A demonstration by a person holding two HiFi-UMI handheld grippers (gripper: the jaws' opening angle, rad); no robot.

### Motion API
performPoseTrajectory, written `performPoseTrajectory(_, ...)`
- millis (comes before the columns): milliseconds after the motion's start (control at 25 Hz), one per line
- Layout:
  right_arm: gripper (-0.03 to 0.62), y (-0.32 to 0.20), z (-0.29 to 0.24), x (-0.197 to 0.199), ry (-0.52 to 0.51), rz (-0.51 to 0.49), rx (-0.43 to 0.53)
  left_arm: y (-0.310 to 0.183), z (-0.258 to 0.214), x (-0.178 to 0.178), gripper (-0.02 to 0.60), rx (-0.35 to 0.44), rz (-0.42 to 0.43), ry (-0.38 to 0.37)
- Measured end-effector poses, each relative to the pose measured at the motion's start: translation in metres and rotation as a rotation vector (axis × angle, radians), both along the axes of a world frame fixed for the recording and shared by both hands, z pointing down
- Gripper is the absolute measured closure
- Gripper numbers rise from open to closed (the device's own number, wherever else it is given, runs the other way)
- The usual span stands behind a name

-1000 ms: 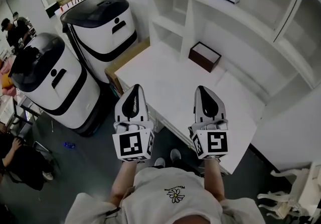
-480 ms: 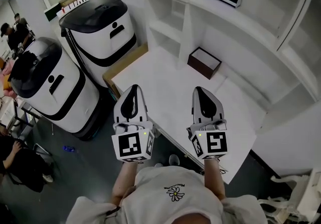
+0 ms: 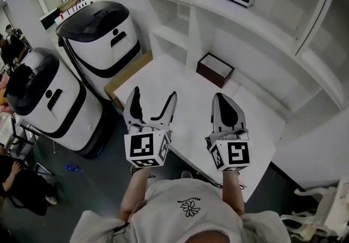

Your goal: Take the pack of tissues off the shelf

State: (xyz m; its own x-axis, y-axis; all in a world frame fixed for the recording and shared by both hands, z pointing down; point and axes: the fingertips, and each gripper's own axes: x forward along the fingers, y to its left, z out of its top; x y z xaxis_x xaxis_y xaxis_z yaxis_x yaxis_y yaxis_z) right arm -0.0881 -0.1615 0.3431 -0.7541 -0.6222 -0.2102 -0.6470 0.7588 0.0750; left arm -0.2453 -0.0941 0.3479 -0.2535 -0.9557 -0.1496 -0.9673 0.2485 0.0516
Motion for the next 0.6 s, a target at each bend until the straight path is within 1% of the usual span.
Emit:
performPoseTrajectory(80, 0.591, -0.003, 0.000, 0.001, -0.003, 0.001, -0.001, -0.006, 0.000, 0.002, 0.153, -0.005, 0.001, -0.012)
performPoseTrajectory(320, 0.591, -0.008, 0.001, 0.009, -0.012, 0.015, 0.001, -0.023, -0.010, 0.014, 0.146, 0.027, 0.066, -0.004)
performPoseTrajectory(440, 0.591, -0.013, 0.003, 0.020, -0.010, 0.038, -0.004, -0.045, -0.034, 0.028, 0.141, 0.073, 0.147, -0.024)
performPoseTrajectory(600, 0.591, -0.024, 0.005, 0.044, -0.025, 0.097, -0.019, -0.094, -0.102, 0.054, 0.139, 0.174, 0.289, -0.086)
